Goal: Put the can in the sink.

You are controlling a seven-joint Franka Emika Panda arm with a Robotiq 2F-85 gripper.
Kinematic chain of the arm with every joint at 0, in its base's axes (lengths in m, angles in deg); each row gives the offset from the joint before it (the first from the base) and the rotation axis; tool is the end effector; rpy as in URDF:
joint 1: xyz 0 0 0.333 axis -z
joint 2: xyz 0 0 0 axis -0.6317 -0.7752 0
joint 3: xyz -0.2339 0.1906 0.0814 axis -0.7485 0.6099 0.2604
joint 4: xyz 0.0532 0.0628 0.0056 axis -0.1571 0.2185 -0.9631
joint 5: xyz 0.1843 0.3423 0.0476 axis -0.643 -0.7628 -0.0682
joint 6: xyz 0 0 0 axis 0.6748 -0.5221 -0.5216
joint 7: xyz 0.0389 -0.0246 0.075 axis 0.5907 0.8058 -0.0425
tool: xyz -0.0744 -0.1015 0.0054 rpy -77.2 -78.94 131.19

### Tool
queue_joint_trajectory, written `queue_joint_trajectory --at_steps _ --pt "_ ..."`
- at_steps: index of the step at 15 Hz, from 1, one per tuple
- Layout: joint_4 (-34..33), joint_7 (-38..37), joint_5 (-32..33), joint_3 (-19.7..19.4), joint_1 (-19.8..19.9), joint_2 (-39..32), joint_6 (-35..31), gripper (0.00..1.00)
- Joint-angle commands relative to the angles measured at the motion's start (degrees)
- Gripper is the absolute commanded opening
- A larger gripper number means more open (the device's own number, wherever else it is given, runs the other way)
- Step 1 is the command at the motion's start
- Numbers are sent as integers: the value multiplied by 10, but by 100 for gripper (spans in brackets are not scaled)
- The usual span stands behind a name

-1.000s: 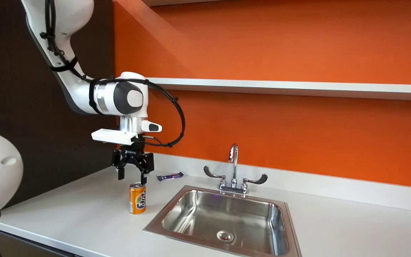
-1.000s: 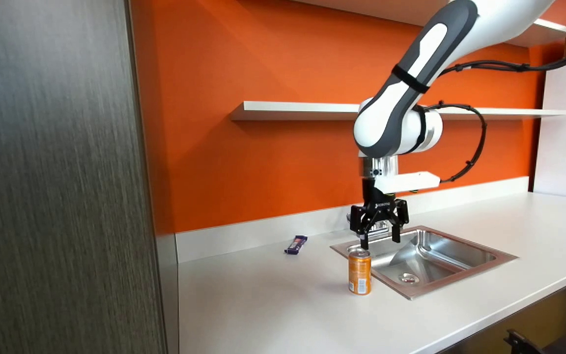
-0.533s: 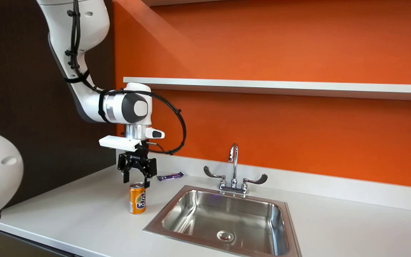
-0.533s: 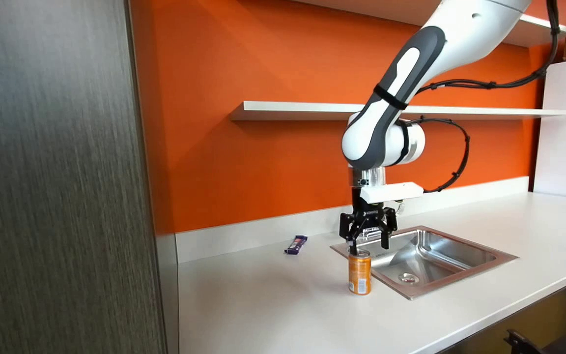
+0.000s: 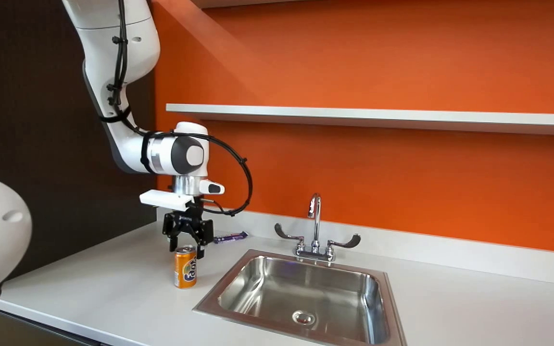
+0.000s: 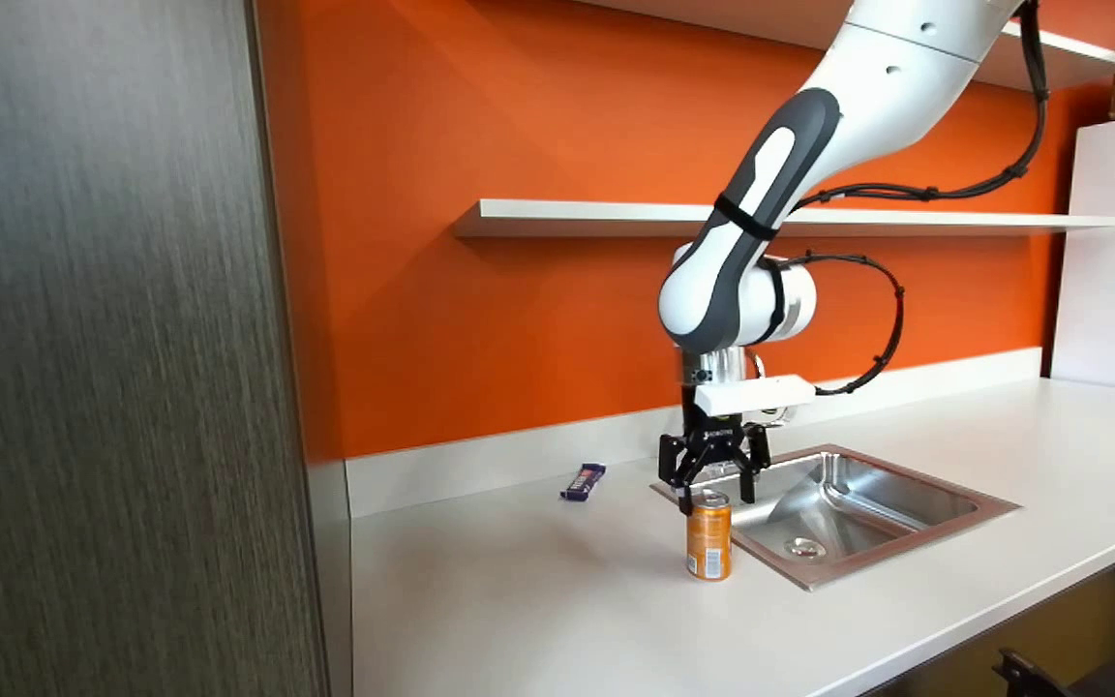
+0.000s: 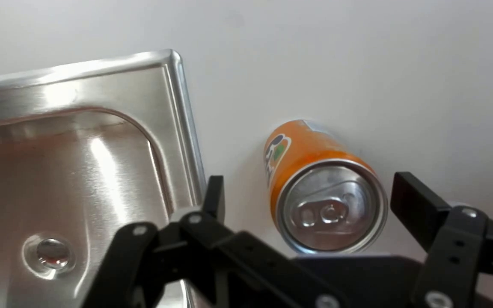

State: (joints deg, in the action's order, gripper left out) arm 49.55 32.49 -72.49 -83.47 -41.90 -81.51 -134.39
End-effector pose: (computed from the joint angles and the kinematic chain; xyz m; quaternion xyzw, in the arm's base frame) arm 0.4767 0.0438 0.2303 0.9988 -0.0318 -0.0361 0.0080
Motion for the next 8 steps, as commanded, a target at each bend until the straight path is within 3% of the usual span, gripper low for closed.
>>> queue_joint_trajectory --at_steps 1,8 --pt "-19 -18 0 -2 -6 -21 -3 100" --pt "-29 -20 -3 -3 -7 -38 -2 100"
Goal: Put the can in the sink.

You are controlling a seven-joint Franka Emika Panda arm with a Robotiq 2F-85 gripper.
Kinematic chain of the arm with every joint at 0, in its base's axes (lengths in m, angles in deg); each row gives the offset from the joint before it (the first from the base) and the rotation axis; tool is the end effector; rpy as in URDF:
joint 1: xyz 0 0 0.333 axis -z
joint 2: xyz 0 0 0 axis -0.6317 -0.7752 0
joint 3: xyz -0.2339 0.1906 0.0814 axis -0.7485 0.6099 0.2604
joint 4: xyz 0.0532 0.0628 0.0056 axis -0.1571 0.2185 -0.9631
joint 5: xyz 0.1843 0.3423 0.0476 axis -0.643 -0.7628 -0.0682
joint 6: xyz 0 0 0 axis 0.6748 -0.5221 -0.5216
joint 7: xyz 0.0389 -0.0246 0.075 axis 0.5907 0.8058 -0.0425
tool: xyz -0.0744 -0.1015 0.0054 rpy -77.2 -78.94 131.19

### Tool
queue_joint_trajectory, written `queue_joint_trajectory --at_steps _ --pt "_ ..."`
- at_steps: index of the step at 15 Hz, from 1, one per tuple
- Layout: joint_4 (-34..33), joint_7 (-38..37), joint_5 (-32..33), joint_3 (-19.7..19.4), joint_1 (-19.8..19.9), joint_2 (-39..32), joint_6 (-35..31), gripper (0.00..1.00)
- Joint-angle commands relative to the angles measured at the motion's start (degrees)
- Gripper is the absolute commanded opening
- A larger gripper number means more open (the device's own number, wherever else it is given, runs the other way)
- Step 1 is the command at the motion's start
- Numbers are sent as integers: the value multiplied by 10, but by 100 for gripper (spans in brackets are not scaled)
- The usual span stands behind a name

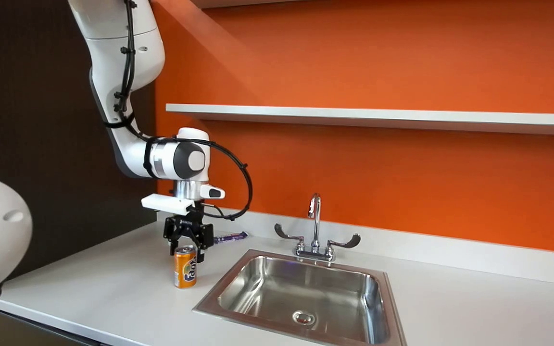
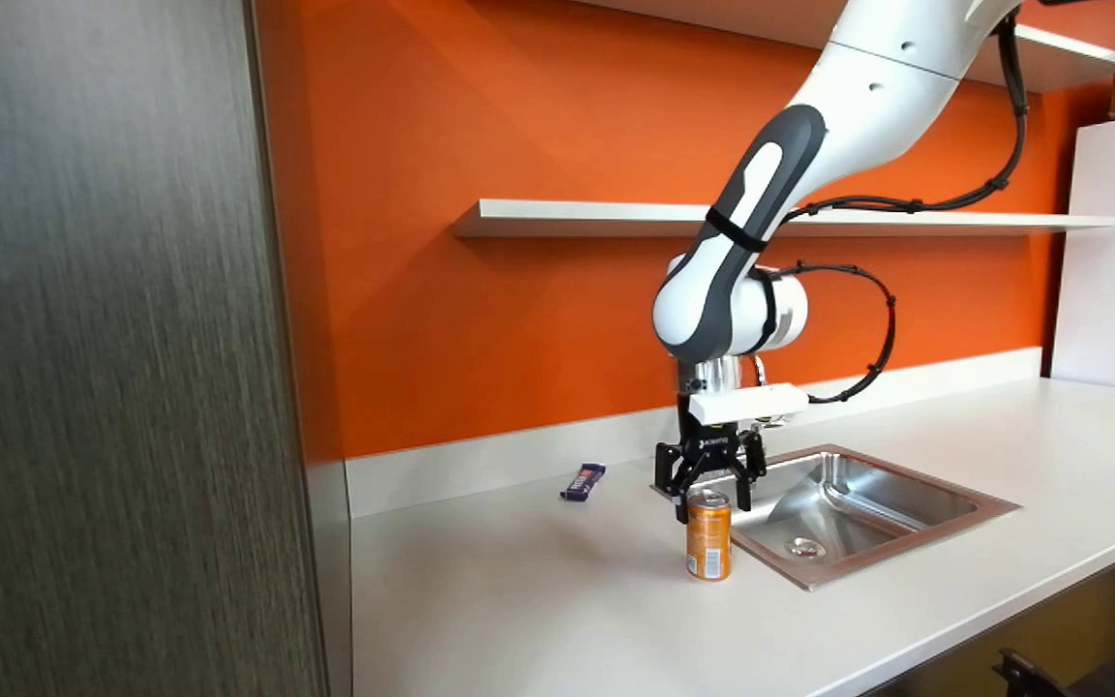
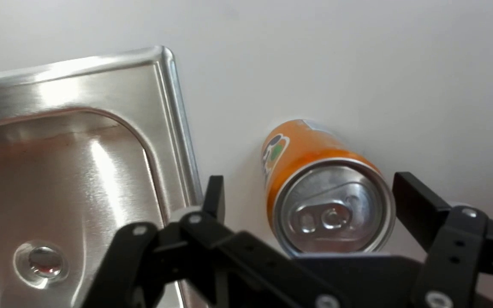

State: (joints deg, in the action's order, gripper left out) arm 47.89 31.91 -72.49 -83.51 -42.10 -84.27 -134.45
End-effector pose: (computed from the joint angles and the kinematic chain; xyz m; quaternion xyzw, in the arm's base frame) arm 0.4832 0.0459 0.2175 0.9983 -0.0355 -0.0451 0.0084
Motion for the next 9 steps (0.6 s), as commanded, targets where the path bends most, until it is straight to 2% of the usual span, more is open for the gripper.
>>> queue_joint_trajectory --at_steps 1,2,3,5,8,9 --pt "-13 -14 -4 -3 -5 -11 -2 100" --pt "-14 -14 -4 -4 -5 -13 -2 98" --pt "-15 -13 -5 -4 -5 -14 -4 73" --pt "-15 -12 -6 -4 -5 -15 -5 69" --pt "-14 -12 -6 -5 -4 -11 -4 43" --pt "-12 -12 -4 -6 -3 -7 -3 38"
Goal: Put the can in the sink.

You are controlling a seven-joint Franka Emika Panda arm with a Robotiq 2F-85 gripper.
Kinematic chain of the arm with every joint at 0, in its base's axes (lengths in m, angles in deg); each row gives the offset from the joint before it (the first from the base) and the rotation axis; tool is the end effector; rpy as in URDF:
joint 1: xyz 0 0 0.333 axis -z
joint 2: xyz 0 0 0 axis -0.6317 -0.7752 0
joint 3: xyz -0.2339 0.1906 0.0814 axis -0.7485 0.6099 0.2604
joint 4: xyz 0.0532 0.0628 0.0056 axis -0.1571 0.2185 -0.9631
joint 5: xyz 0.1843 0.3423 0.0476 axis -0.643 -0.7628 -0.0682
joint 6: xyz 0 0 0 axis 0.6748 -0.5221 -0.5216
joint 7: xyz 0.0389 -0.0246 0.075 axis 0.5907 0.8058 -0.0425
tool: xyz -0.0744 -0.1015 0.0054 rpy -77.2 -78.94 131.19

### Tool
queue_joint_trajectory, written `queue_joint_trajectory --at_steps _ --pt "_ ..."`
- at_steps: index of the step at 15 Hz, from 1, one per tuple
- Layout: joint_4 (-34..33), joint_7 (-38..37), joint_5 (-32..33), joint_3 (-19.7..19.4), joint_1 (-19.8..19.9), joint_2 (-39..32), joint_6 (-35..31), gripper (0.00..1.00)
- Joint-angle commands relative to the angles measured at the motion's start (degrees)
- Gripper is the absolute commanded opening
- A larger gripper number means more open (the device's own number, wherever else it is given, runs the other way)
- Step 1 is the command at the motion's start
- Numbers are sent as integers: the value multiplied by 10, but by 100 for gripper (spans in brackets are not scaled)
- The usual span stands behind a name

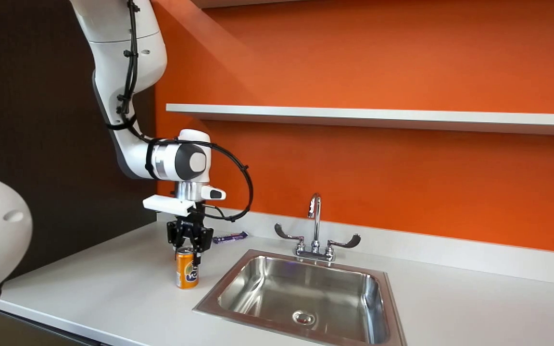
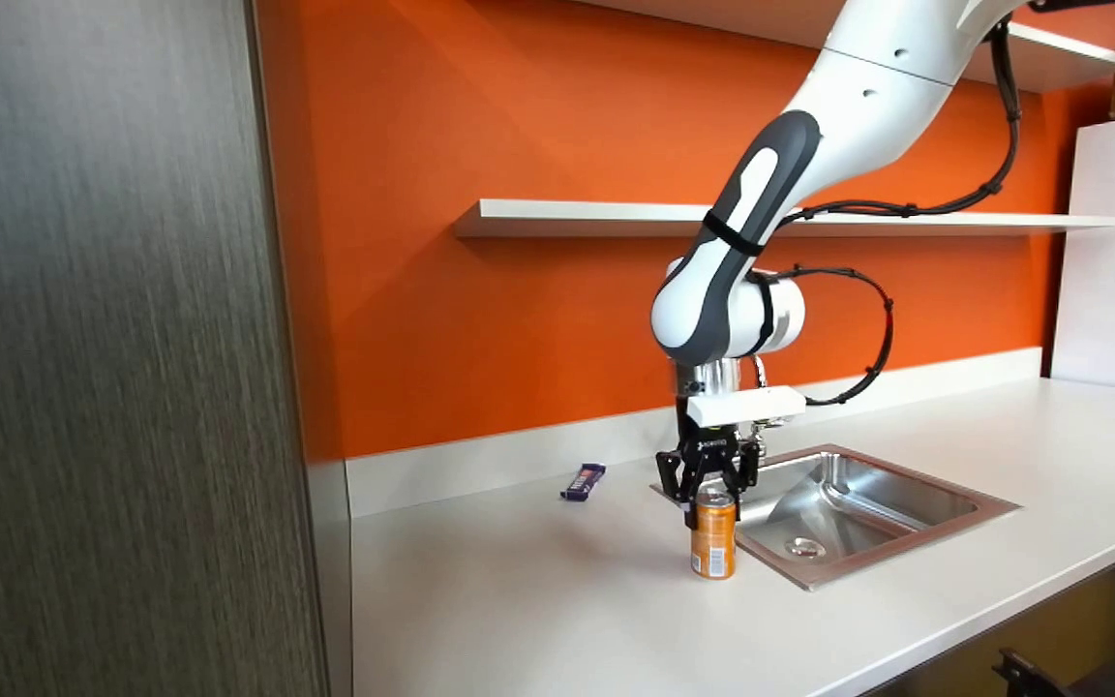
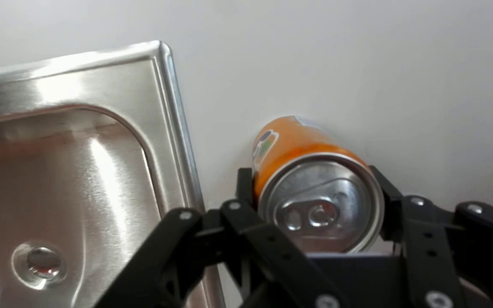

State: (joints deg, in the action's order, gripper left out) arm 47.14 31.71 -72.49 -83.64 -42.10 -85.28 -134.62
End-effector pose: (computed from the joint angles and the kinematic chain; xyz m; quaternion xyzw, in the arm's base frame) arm 0.4870 0.0452 0.2138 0.9982 -0.0384 -0.0459 0.0083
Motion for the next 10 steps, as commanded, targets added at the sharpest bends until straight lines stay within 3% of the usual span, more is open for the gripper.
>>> queue_joint_trajectory --at_steps 1,10 --pt "-3 -10 -4 -6 -2 7 0 38" --pt "-5 -8 3 -43 20 74 23 38"
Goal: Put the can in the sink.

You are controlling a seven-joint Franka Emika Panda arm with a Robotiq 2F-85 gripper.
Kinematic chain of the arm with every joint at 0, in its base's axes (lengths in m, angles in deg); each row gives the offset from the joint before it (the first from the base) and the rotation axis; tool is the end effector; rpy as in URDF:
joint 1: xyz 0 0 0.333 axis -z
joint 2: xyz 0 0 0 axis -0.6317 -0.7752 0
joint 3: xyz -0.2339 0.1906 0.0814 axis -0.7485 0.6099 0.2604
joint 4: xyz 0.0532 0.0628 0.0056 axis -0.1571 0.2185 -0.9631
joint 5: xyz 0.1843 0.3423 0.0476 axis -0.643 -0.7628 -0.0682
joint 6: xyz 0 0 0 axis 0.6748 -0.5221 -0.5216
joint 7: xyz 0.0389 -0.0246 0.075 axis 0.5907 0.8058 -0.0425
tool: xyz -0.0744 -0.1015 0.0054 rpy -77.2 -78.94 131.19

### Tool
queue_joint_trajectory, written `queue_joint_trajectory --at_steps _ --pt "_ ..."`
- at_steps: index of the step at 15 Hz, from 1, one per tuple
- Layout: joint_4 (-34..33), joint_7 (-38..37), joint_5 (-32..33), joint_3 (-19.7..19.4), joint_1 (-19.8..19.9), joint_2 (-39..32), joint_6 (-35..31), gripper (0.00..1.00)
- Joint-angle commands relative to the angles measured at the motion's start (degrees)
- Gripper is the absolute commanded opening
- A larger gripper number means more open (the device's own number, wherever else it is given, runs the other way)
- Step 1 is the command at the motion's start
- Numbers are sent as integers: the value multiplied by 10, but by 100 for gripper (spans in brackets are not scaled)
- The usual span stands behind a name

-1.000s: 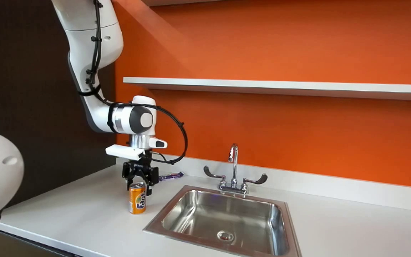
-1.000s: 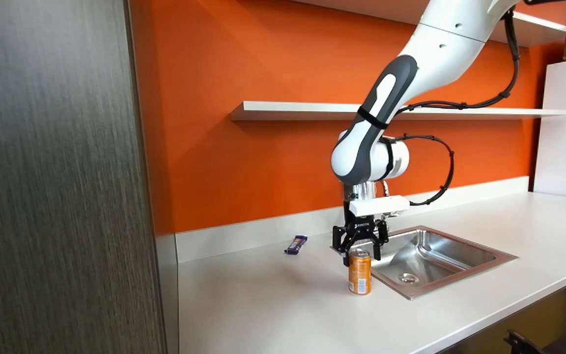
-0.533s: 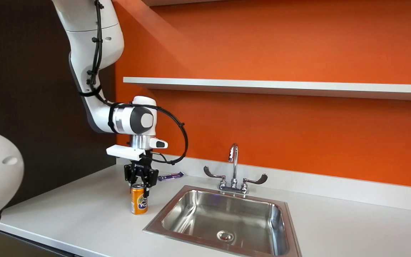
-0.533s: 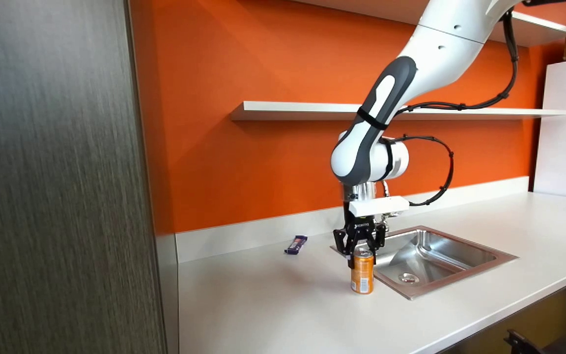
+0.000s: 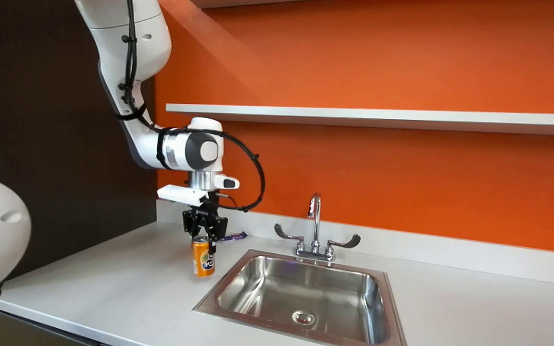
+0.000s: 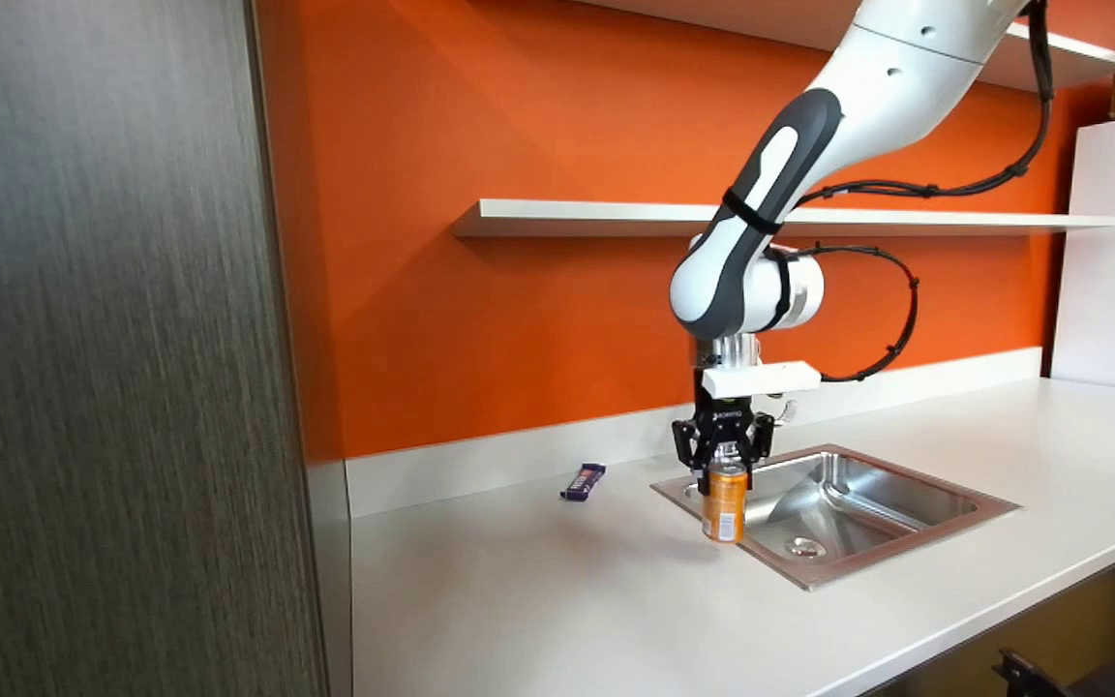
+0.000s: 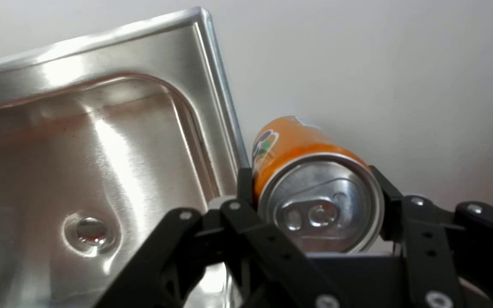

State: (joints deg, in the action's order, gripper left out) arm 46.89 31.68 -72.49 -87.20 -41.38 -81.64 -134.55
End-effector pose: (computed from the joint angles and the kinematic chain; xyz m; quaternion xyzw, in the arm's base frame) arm 0.4971 0.0082 0.2465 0.9970 -0.0759 -0.0126 0.0084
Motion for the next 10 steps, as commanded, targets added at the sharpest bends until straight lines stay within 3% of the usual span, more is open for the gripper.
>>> queue_joint_trajectory --at_steps 1,10 --pt "-7 -10 6 -12 16 41 24 38" --pt "-84 -9 0 -64 67 -18 35 38"
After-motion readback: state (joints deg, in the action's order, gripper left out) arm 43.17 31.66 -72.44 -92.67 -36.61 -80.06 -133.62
